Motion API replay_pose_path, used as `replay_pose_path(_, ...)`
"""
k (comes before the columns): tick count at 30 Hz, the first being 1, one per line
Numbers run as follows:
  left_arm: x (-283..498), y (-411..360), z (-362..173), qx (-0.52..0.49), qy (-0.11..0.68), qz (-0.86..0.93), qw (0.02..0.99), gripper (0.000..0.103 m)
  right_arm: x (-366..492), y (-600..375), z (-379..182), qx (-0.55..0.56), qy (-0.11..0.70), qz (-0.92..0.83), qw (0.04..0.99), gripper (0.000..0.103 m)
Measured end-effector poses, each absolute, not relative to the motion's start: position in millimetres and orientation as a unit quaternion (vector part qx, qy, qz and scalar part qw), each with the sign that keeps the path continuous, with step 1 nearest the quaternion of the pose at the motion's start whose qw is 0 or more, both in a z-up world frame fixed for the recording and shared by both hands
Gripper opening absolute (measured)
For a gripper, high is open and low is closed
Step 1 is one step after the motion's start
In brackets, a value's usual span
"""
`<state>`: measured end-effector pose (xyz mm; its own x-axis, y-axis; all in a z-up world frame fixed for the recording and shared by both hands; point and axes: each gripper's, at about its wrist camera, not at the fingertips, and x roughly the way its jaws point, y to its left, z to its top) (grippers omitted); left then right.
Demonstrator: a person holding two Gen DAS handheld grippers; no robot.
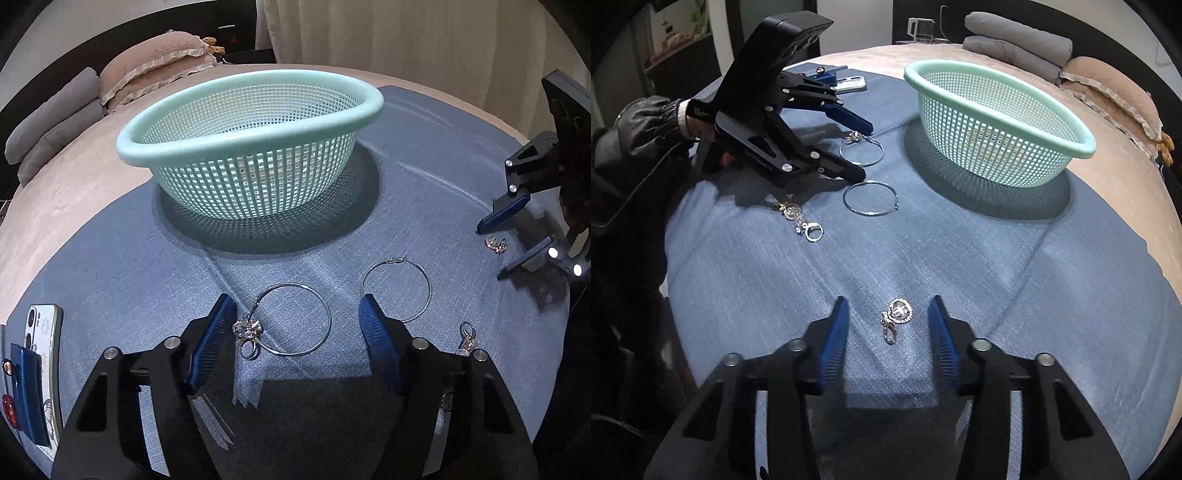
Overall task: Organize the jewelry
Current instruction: 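Grasp the silver charm with the right tool while the left tool reaches the hoop earring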
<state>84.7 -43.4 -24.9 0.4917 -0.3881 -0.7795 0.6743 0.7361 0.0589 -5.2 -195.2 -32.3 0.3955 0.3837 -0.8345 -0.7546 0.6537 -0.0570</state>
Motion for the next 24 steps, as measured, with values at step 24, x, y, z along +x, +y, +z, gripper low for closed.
replay_pose_path(24,74,-32,18,0.132,0.364,-0.316,0.866,0.045,-3,-202,-1,-0.203,0.407,0.357,0.816,0.016)
